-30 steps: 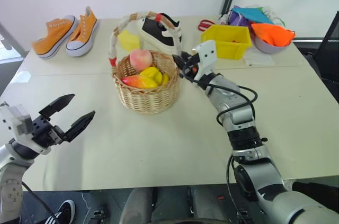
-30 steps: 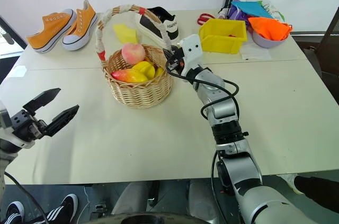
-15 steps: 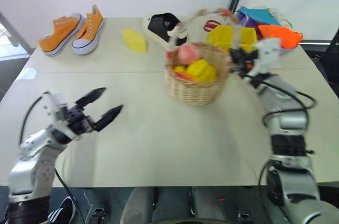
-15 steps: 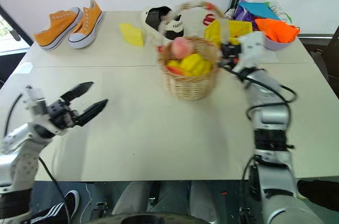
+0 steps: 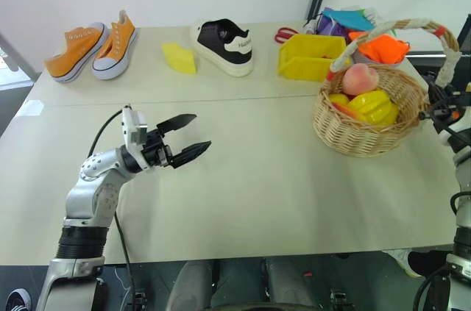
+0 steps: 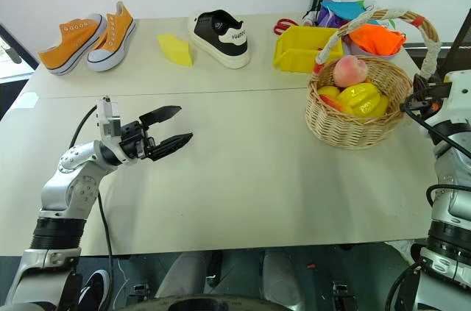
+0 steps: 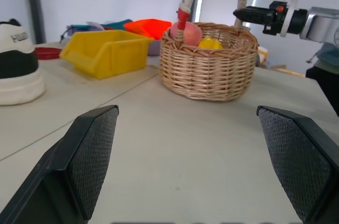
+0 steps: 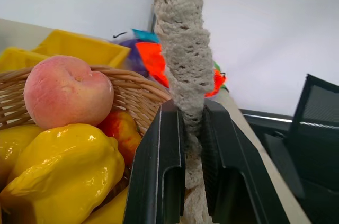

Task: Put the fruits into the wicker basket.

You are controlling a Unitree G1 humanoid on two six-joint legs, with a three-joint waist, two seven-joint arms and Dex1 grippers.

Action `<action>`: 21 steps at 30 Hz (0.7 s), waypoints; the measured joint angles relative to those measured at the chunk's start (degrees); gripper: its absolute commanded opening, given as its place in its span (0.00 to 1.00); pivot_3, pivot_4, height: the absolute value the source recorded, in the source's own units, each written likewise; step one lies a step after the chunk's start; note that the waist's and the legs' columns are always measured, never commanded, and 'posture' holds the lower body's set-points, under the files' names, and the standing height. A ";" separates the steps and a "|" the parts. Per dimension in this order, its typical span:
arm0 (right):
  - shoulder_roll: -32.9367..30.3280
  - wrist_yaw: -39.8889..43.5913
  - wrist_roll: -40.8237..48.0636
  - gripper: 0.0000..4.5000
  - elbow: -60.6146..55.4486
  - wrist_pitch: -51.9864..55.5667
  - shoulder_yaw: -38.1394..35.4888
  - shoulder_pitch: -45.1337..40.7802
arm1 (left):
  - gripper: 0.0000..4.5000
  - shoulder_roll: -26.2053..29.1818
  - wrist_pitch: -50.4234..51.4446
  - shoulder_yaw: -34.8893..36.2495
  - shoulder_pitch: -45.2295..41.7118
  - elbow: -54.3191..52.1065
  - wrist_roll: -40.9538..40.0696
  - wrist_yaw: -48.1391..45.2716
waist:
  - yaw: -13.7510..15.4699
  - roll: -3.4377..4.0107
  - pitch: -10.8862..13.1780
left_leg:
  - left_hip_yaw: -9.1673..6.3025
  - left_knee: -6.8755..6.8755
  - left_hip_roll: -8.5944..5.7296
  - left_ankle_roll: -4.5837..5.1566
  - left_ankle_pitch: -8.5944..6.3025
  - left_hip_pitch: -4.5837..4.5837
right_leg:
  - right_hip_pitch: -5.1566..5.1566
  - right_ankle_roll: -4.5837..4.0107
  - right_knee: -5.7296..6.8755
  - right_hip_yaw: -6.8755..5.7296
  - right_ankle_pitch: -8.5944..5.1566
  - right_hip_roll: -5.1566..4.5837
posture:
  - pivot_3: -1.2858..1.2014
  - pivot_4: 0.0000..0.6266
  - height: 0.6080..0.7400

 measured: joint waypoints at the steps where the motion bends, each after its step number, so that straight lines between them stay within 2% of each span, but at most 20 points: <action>1: 0.00 -0.06 -0.15 0.01 0.00 -0.53 0.11 0.14 | 1.00 -0.06 -0.04 -0.09 0.00 0.17 0.05 -0.19 | 0.03 0.00 0.00 | 0.00 0.00 0.00 0.00 0.00 0.00 | 0.00 0.00 0.00 0.00 0.00 0.00 | 0.52 0.24 1.00; 4: 0.00 -0.97 -1.71 0.29 0.43 -2.15 0.53 0.40 | 1.00 -0.11 -0.09 -0.08 0.02 0.53 0.47 -0.41 | 0.27 0.00 0.00 | -0.01 0.03 0.00 0.00 0.00 0.00 | 0.04 0.00 -0.01 0.01 0.00 0.00 | 0.52 0.24 1.00; 10: 0.02 -3.81 -3.82 0.97 3.16 -4.26 0.46 1.49 | 1.00 -0.41 -0.42 0.05 1.71 0.37 0.93 0.57 | 0.37 -0.01 0.00 | -0.02 0.02 0.00 0.00 0.00 -0.01 | 0.03 0.01 -0.01 0.02 0.00 -0.01 | 0.52 0.24 1.00; 13: 0.04 -5.96 -5.53 0.99 3.79 -8.39 -1.37 4.46 | 1.00 -0.51 -1.83 0.41 2.37 0.36 1.79 1.82 | 0.50 -0.01 0.00 | -0.02 0.01 -0.01 0.00 0.00 -0.01 | 0.04 0.02 -0.02 0.02 -0.01 -0.02 | 0.52 0.24 1.00; 16: 2.62 -5.40 -2.36 0.99 2.45 -11.78 -5.45 7.31 | 1.00 -0.49 -3.55 1.30 3.46 0.39 2.78 3.32 | 0.46 -0.01 0.00 | -0.01 0.01 -0.01 0.00 0.00 0.00 | 0.06 0.02 -0.04 0.02 -0.01 -0.03 | 0.52 0.24 1.00; 19: 6.71 -3.39 3.66 0.99 -4.84 -13.21 -6.99 10.62 | 1.00 -0.48 -4.16 2.33 4.16 0.48 3.32 4.24 | 0.05 0.03 0.01 | -0.02 0.00 0.03 0.00 -0.01 0.04 | 0.05 0.02 0.01 0.05 -0.01 0.00 | 0.52 0.24 1.00; 21: 11.03 -2.78 7.06 0.99 -15.32 -12.59 -4.21 14.41 | 1.00 -0.49 -4.94 3.48 4.38 0.90 3.71 6.06 | -0.01 0.04 -0.01 | -0.06 -0.03 0.09 0.00 -0.01 0.07 | 0.03 0.01 0.04 0.05 -0.01 0.06 | 0.52 0.24 1.00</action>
